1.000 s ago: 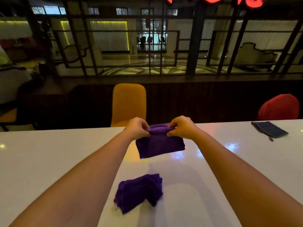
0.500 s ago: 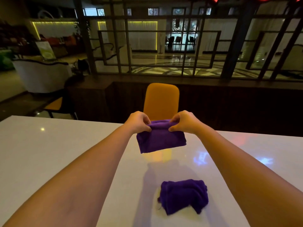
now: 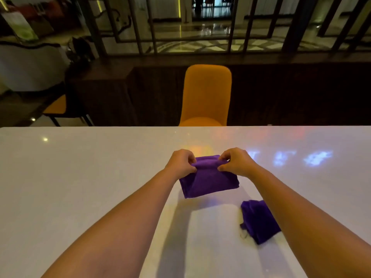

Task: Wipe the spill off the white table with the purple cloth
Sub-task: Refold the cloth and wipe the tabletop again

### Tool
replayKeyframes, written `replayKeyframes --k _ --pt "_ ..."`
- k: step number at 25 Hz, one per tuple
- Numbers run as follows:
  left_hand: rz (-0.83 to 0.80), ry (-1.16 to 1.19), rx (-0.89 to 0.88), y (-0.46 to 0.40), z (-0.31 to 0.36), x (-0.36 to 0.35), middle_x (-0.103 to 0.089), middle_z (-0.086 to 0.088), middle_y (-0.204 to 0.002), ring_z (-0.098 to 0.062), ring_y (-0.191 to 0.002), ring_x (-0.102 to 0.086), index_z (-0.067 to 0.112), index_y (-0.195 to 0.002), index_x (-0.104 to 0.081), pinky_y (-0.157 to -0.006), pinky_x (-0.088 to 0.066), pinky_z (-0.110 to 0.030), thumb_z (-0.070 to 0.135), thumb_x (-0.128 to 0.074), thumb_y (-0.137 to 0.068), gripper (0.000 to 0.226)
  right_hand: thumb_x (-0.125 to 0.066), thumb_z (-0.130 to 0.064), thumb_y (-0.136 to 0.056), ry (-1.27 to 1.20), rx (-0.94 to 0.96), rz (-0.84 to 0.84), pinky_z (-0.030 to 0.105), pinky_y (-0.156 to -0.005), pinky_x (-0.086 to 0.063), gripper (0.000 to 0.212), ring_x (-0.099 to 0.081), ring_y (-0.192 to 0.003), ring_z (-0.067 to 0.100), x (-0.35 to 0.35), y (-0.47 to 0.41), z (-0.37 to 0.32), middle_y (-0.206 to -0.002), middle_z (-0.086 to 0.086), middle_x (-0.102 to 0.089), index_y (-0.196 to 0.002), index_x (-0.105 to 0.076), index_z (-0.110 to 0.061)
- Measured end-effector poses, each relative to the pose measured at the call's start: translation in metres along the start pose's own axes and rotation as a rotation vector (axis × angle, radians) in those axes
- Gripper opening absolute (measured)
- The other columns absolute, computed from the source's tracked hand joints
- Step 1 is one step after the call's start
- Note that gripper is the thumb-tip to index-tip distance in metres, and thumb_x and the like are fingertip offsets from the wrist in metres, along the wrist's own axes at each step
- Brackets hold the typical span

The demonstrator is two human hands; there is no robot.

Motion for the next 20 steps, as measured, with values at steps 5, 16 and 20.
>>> replayKeyframes --k 5,16,20 --pt "-0.077 0.055 0.073 -0.014 -0.056 -0.08 -0.068 -0.01 -0.102 -0.016 -0.081 -0.055 0.009 -0.094 -0.067 -0.07 -0.043 -0.023 0.005 -0.066 -0.075 0.02 -0.063 -0.027 -0.08 0.179 -0.096 -0.094 0.032 -0.088 -0.045 0.028 -0.055 -0.101 0.024 -0.064 -0.011 0.051 -0.117 0.009 -0.062 -0.105 -0.065 -0.016" --pt "0.415 -0.662 0.212 0.059 -0.209 -0.012 0.005 0.008 -0.159 -0.013 -0.145 0.01 0.038 -0.145 -0.004 -0.113 0.012 -0.04 0.049 -0.027 -0.094 0.057 -0.012 -0.071 -0.082 0.547 0.078 -0.037 0.064 -0.111 -0.001 0.066 0.002 -0.145 0.026 -0.161 -0.016 0.049 -0.159 0.0 -0.001 -0.142 -0.01 -0.043" --pt "0.229 -0.414 0.269 0.076 -0.266 -0.028 0.001 0.005 -0.16 -0.016 -0.146 0.005 0.046 -0.143 -0.005 -0.112 0.004 -0.06 0.047 -0.022 -0.094 0.051 -0.009 -0.07 -0.081 0.549 0.027 0.077 0.058 -0.115 -0.005 0.068 -0.005 -0.145 0.026 -0.166 0.031 0.042 -0.158 0.006 -0.012 -0.142 -0.018 -0.04"
Point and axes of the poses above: each hand's wrist, its own y-axis away from the middle knuckle, its own x-axis out of the back of the hand, z = x × y, the point moved 9 cm from there along -y, towards the middle knuckle
